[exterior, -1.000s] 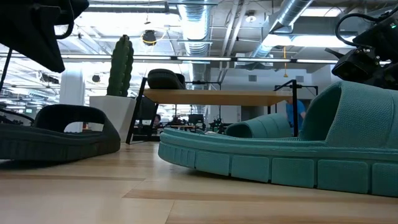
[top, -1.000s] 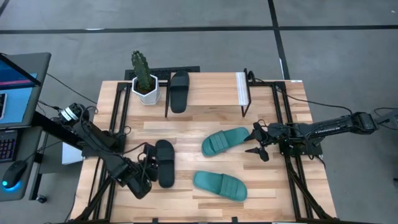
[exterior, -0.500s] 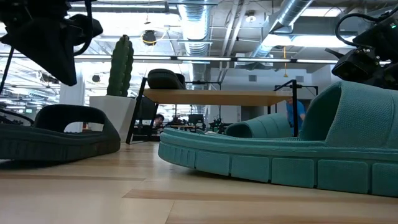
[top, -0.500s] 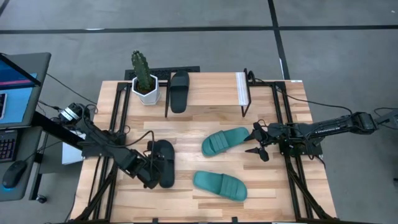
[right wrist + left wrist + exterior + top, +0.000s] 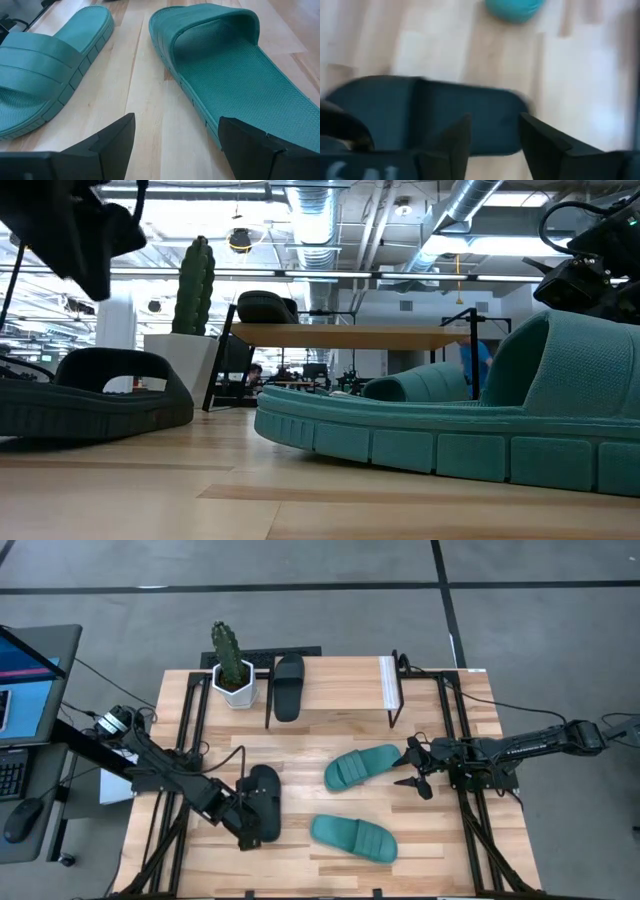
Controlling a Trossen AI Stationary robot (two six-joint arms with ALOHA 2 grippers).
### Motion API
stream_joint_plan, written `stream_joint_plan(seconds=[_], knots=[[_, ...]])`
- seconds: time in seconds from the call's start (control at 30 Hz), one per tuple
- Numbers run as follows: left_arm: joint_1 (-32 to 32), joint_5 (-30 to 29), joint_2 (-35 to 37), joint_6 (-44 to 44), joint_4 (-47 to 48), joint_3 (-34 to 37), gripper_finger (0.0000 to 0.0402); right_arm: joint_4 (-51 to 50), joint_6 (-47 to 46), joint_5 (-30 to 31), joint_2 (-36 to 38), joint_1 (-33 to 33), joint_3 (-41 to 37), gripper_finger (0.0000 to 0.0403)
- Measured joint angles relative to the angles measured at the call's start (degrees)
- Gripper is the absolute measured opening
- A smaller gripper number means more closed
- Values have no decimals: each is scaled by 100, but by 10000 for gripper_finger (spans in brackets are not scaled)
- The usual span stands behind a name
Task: Pick and place slides into the shelf
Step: Put the black slide on the shelf
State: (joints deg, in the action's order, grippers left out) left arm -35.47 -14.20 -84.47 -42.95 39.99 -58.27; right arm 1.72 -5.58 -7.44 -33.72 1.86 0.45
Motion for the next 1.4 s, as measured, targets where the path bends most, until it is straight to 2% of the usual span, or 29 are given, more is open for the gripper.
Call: stream_joint_plan(seconds=[0.1,0.23,0.5,0.73,0.87,1.27,1.4], knots=[[-68,130,0,-234,-508,43,169,-1,0,0,-1,1,0,269],[-182,-83,0,-239,-1061,47,183,-1,0,0,1,0,-1,269],[-211,-147,-253,-471,-1023,47,186,0,0,0,0,1,-1,269],[-78,889,-1190,-444,-1061,51,186,18,0,0,1,0,0,269],[20,1155,-1570,-350,-1048,43,186,19,0,0,-1,0,-2,269],[91,783,-1819,-344,-890,17,186,21,0,0,-1,1,0,269],[104,770,-2022,-645,-844,-19,186,23,0,0,1,1,-1,269]])
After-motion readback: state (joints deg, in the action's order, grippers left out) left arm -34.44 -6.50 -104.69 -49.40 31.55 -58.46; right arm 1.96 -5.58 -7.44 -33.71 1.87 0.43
